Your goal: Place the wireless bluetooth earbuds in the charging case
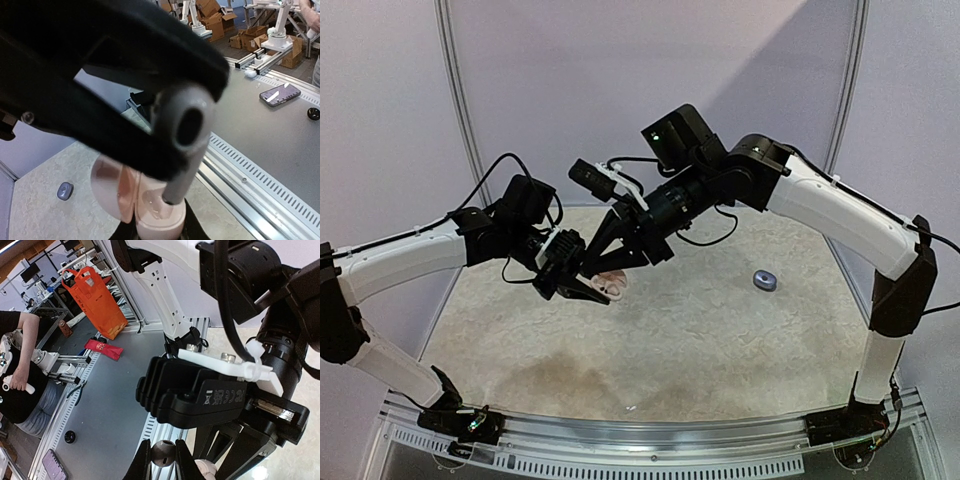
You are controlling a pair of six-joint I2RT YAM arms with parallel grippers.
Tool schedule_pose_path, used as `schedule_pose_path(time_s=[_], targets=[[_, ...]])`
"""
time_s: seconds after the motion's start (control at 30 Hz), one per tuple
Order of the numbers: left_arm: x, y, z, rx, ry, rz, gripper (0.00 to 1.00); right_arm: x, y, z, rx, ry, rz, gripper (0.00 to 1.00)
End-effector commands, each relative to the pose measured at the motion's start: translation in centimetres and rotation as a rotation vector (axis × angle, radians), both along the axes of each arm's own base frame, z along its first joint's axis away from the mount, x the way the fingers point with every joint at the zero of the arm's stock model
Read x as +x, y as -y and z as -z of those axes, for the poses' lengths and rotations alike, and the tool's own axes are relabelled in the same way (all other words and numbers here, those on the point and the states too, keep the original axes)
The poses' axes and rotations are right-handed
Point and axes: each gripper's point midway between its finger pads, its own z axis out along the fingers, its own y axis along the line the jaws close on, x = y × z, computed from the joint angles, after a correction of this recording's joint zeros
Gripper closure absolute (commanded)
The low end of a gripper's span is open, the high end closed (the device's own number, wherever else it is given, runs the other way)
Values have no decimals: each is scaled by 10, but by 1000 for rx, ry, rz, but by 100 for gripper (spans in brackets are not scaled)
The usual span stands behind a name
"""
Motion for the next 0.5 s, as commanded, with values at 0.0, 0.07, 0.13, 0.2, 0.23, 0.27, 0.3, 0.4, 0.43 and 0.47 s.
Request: schedule_pose_path(time_s=[0.0, 0.07, 0.13, 0.2, 0.23, 0.27, 0.3, 0.4, 0.43, 0.47], targets=[[-2, 4, 2, 13, 7, 2, 100, -7, 9, 2, -30, 18, 5, 100], [-2, 4, 2, 11, 10, 2, 100, -8, 10, 3, -36, 16, 2, 100], [-2, 4, 2, 10, 10, 2, 100, -10, 13, 3, -40, 15, -3, 100], [-2, 4, 2, 10, 11, 2, 100, -9, 14, 5, -51, 20, 4, 100], [-2, 4, 2, 9, 14, 2, 100, -8, 15, 7, -57, 24, 8, 100], [-1, 4, 2, 9, 16, 1, 100, -8, 16, 9, -66, 24, 12, 100], [-1, 4, 2, 8, 17, 0, 100, -8, 16, 11, -77, 26, 14, 100], [-2, 3, 3, 7, 25, 0, 100, -6, 19, 19, -106, 33, 23, 100], [-2, 3, 3, 6, 28, 1, 100, -6, 20, 20, -112, 35, 26, 100], [-2, 3, 4, 7, 28, 1, 100, -6, 20, 21, -112, 39, 25, 100]])
